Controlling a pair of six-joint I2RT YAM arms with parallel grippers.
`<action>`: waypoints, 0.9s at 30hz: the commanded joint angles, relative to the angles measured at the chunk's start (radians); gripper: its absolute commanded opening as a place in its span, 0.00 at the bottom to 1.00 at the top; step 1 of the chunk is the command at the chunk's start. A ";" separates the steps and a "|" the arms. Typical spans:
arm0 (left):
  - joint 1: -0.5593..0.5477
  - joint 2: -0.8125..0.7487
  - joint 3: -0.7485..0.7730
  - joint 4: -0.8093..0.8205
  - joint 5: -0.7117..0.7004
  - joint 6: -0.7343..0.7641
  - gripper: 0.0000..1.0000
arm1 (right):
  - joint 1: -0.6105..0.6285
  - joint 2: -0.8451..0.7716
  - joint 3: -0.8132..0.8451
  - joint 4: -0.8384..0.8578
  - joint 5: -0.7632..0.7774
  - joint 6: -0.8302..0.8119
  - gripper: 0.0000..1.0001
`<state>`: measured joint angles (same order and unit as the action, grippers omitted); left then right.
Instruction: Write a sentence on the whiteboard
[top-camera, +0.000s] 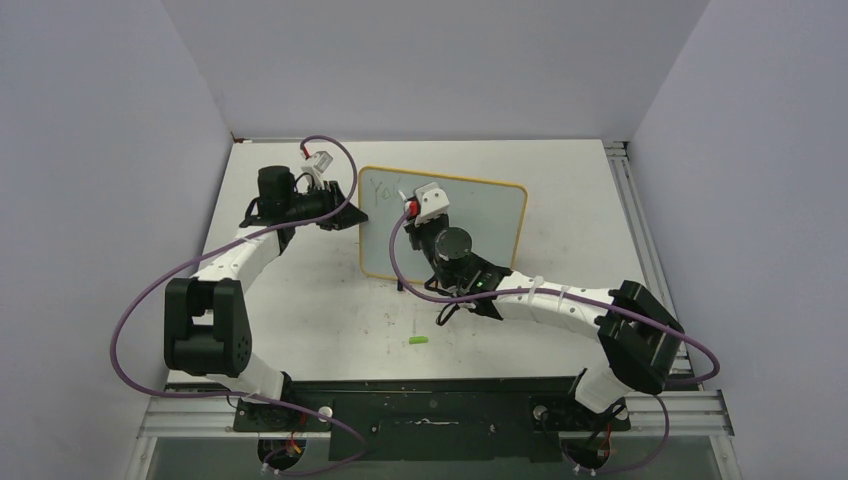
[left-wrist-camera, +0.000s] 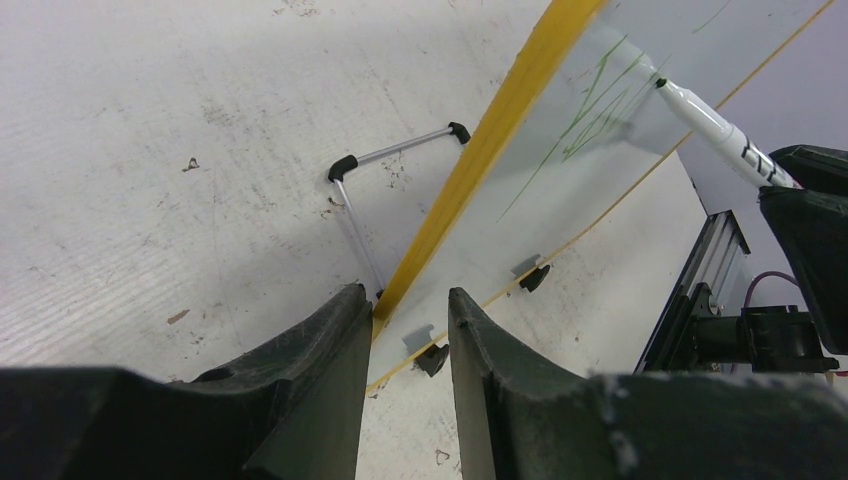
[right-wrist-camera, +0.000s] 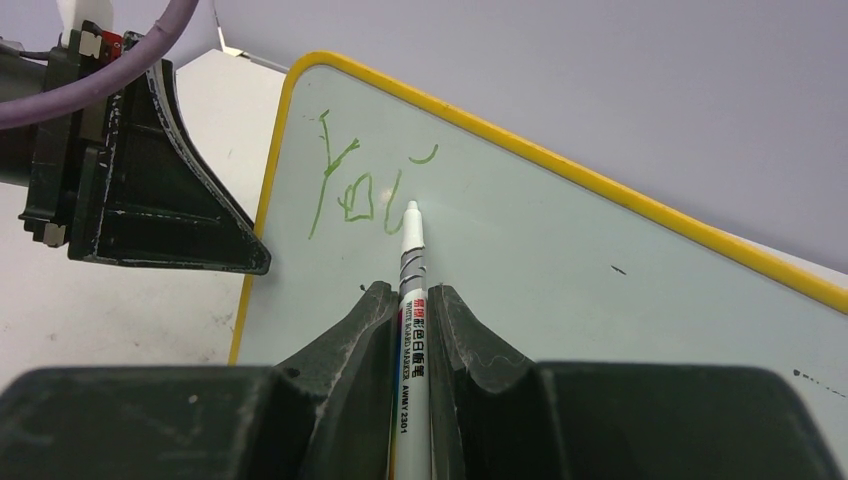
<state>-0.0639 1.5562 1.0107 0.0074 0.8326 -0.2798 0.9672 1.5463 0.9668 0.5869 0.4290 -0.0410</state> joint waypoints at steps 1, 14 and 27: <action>-0.008 0.000 0.027 0.017 0.028 0.011 0.32 | -0.015 -0.038 0.051 0.052 0.025 -0.014 0.05; -0.008 -0.002 0.028 0.014 0.027 0.013 0.32 | -0.015 -0.038 0.029 0.034 0.031 -0.007 0.05; -0.010 -0.001 0.028 0.013 0.026 0.014 0.32 | -0.009 -0.040 -0.013 0.003 0.025 0.019 0.05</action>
<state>-0.0639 1.5562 1.0107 0.0048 0.8307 -0.2764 0.9619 1.5459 0.9676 0.5892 0.4301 -0.0360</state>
